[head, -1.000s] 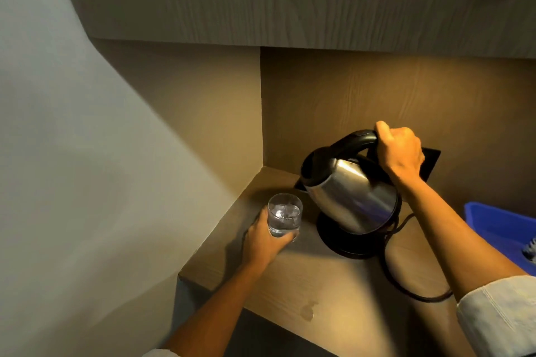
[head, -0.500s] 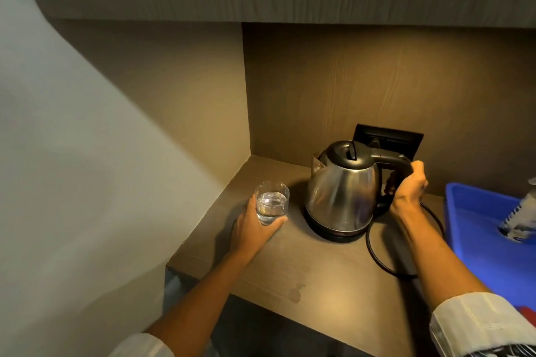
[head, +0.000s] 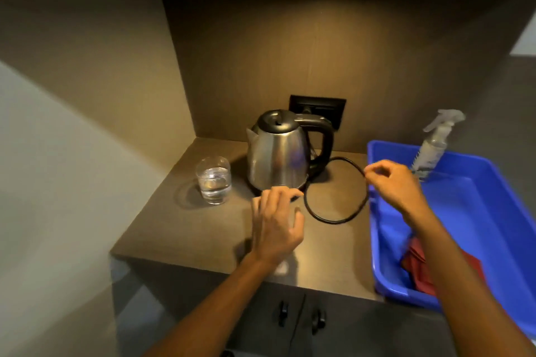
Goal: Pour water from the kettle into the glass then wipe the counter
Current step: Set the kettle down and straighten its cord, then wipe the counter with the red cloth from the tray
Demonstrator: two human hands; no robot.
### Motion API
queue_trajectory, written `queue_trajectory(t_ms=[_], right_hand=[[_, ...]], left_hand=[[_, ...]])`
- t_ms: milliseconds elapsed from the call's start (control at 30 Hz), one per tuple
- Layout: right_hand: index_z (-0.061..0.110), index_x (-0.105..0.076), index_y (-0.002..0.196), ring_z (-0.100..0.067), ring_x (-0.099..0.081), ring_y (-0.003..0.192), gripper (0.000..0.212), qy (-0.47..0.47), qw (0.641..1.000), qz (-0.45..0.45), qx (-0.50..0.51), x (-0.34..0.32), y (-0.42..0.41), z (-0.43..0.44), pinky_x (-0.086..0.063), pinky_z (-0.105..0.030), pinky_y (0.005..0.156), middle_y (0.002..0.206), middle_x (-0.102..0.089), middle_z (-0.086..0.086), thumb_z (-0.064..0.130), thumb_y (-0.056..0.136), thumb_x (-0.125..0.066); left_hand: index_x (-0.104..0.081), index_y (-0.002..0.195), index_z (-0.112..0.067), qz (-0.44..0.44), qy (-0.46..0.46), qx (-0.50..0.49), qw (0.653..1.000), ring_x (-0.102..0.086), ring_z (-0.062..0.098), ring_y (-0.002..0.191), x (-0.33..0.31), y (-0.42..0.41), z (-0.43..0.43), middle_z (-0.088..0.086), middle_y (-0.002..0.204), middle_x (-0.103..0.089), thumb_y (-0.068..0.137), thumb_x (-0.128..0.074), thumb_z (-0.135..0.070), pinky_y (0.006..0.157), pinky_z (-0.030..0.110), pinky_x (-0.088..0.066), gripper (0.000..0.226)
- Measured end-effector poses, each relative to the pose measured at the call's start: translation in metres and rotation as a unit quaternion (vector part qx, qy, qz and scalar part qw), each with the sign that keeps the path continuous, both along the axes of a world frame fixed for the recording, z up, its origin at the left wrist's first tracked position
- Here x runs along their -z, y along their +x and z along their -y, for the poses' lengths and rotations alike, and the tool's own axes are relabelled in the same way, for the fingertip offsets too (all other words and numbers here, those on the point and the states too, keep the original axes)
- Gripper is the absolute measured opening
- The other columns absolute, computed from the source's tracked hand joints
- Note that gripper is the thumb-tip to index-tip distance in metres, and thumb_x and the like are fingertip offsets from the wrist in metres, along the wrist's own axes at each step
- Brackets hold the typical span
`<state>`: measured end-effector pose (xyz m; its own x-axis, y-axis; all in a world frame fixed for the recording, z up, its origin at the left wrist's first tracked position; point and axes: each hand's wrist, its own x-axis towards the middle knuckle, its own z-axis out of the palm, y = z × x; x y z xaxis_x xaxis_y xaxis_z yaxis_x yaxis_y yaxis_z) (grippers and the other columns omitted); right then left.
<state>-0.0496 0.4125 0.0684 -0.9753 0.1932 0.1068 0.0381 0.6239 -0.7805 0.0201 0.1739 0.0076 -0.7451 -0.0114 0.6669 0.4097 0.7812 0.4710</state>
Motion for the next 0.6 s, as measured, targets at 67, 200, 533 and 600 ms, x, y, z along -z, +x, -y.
queue_trajectory(t_ms=[67,200,533,600], right_hand=[[0.029,-0.068,0.081,-0.03,-0.067,0.094,0.007,0.135,0.987,0.081,-0.011,0.001,0.022,-0.037,-0.05,-0.035,0.08,0.094,-0.074,-0.005,0.022,0.082,-0.068],[0.028,-0.065,0.116,-0.029,-0.06,0.115,0.037,0.307,0.914,0.265,0.003,0.012,0.06,-0.103,-0.049,-0.041,0.095,0.125,-0.067,-0.006,0.038,0.081,-0.067],[0.016,-0.065,0.072,-0.017,-0.062,0.072,0.017,-0.009,0.987,0.156,-0.043,0.007,0.102,-0.118,-0.049,-0.028,0.062,0.072,-0.067,0.002,0.02,0.076,-0.081],[0.015,-0.066,0.08,-0.013,-0.062,0.072,0.015,-0.117,0.983,0.087,-0.107,-0.01,0.108,-0.106,-0.051,-0.025,0.063,0.076,-0.067,0.003,0.013,0.077,-0.081]], left_hand=[[-0.06,0.104,-0.025,0.022,-0.04,0.05,0.998,-0.053,0.015,0.093,-0.006,0.0,-0.031,-0.004,0.098,-0.061,0.078,-0.062,-0.022,0.078,0.032,-0.039,0.026],[-0.063,0.098,-0.022,0.033,-0.122,0.137,0.982,-0.056,0.019,0.089,-0.019,-0.001,-0.09,-0.003,0.092,-0.064,0.082,-0.054,-0.027,0.077,0.031,-0.031,0.019],[-0.03,0.151,-0.018,0.256,-0.156,0.266,0.916,-0.026,0.026,0.146,-0.03,-0.008,-0.155,0.007,0.155,-0.037,0.084,-0.068,-0.051,0.119,0.045,-0.024,0.084],[-0.032,0.149,-0.023,0.367,0.004,0.297,0.882,-0.041,0.023,0.139,-0.042,-0.009,-0.138,0.006,0.149,-0.047,0.077,-0.078,-0.048,0.114,0.044,-0.037,0.089]])
